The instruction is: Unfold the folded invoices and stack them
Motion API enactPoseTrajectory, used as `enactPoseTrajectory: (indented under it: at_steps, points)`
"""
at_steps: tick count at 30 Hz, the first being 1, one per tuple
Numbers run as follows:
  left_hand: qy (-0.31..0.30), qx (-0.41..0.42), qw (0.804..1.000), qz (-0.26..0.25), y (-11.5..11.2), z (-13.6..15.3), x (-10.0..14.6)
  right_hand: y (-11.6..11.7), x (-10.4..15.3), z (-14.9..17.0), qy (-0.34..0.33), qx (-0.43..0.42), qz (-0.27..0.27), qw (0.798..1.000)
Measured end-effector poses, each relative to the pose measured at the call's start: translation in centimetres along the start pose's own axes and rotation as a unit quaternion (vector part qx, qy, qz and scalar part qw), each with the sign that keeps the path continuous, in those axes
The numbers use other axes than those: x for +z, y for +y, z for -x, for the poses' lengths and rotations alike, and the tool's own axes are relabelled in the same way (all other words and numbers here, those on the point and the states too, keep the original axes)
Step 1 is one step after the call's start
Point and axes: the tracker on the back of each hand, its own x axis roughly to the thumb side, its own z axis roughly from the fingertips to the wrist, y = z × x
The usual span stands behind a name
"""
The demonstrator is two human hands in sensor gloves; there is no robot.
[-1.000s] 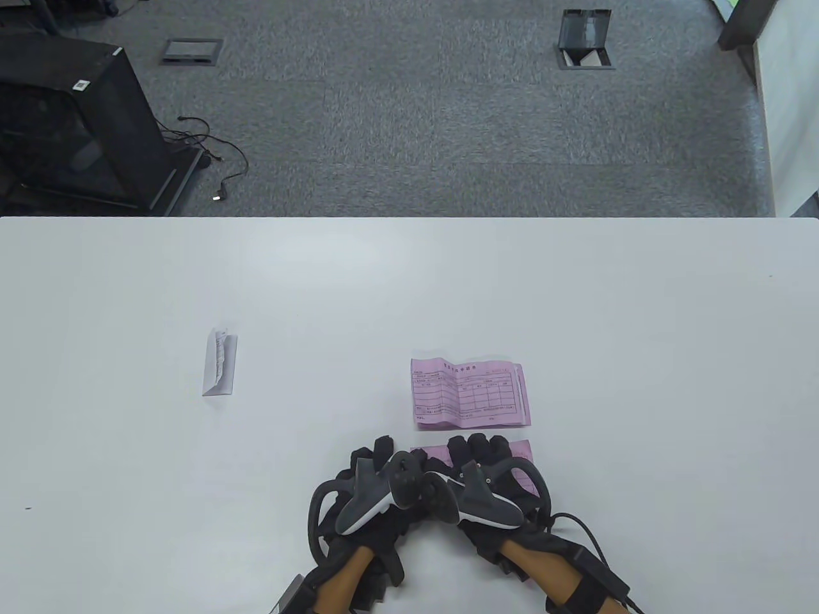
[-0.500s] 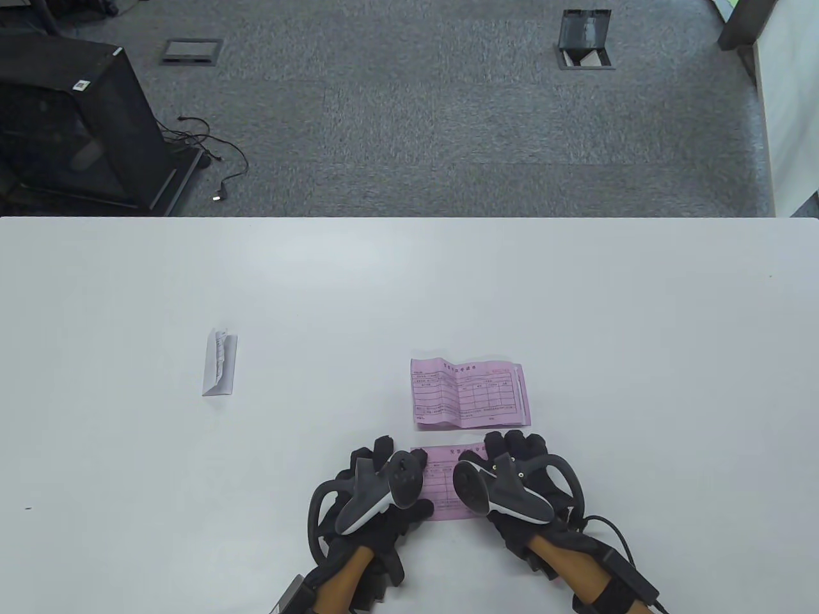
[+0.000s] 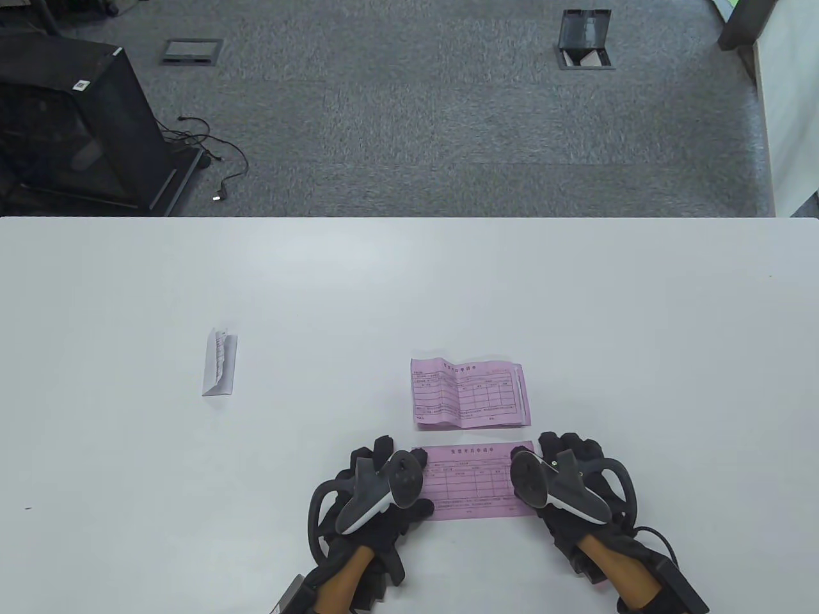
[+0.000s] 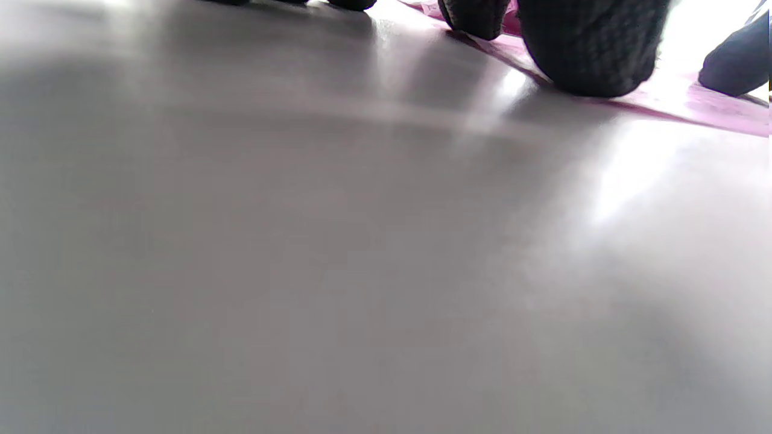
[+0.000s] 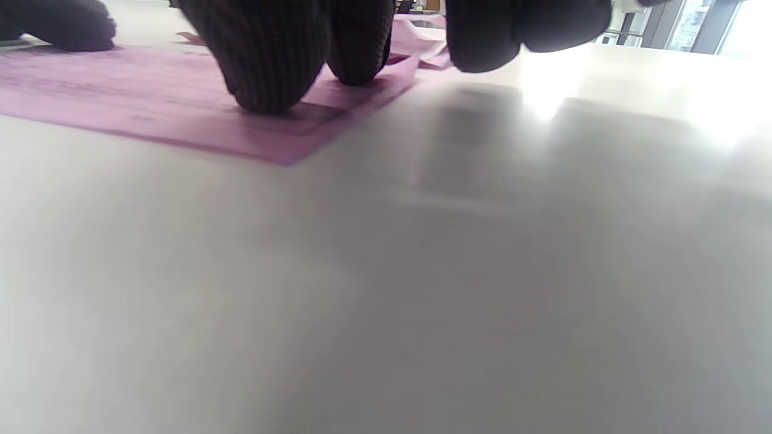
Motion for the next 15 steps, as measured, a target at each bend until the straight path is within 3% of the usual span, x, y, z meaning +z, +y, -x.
enactPoseTrajectory:
  at_steps: [15]
  points:
    - [0.008,0.006,1.000,0.003,0.1,0.3,-0.1,0.6,0.4,2.4,0.016,-0.062,-0.018,0.998]
